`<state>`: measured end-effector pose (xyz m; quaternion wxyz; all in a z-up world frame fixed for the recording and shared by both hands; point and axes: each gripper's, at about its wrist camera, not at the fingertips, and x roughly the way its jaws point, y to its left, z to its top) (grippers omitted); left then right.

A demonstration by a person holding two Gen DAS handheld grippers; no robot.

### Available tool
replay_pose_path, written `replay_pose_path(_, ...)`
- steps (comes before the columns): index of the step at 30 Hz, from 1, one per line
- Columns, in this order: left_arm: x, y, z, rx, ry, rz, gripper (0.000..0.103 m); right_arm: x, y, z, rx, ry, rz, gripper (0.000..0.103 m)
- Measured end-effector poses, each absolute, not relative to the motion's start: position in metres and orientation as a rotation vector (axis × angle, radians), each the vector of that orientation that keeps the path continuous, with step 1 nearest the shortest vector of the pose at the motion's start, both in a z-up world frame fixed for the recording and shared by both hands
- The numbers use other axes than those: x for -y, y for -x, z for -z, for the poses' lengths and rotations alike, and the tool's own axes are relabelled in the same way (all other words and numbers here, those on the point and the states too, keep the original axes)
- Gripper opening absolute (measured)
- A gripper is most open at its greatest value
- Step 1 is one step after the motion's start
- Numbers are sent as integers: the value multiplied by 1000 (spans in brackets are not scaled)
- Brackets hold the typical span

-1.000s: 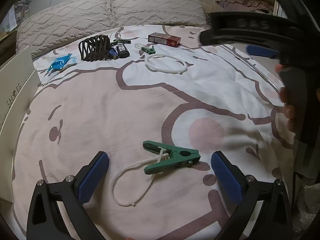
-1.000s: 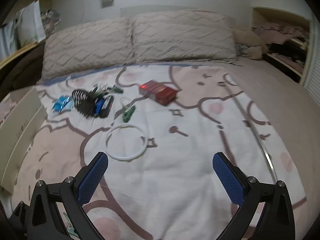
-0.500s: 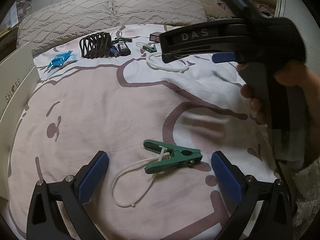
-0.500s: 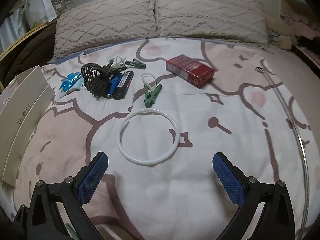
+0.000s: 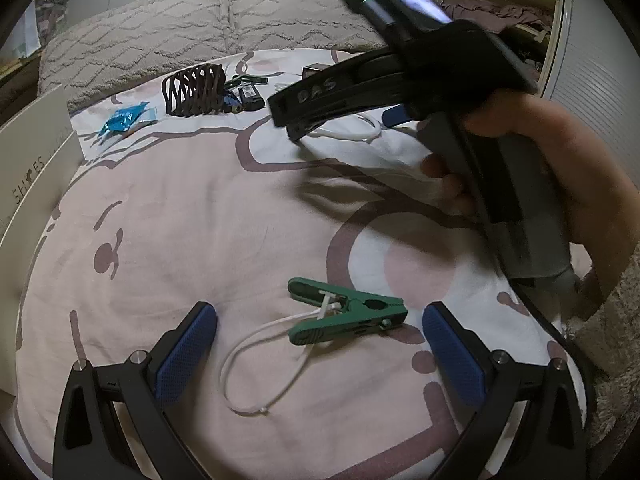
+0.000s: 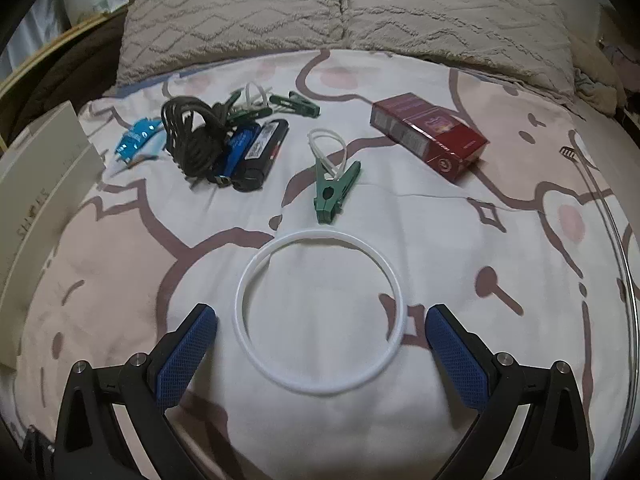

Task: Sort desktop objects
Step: 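Move the left tool down toward the green clothespin on the bed, then close the left gripper on the green clothespin while the right tool approaches the white ring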

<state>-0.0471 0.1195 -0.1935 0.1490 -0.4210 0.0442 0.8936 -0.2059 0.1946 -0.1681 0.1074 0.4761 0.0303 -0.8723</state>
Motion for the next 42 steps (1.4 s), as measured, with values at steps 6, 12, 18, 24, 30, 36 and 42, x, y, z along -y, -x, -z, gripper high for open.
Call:
replay_pose_path(6, -118, 46, 193, -126, 1185, -2580, 103, -196, 214, 174, -81, -1398, 2560, 103)
replay_pose_path(12, -113, 38, 187, -100, 1109, -2617, 97, -197, 211, 177, -69, -1360, 2570, 103)
replay_pose_path(18, -111, 32, 180, -83, 1034, -2639, 89, -195, 210, 177, -99, -1356, 2581, 103)
replay_pose_path(24, -120, 29, 179, -141, 1005, -2626, 80, -195, 212, 178, -103, -1359, 2580, 103)
replay_pose_path(30, -121, 27, 180, -144, 1000, -2603, 74, -195, 212, 179, -96, -1351, 2583, 103)
replay_pose_path(36, -120, 24, 179, -120, 994, -2592, 74, -198, 209, 181, -70, -1319, 2594, 103)
replay_pose_path(42, -123, 21, 181, -134, 990, -2584, 74, -205, 204, 177, -3, -1257, 2604, 103)
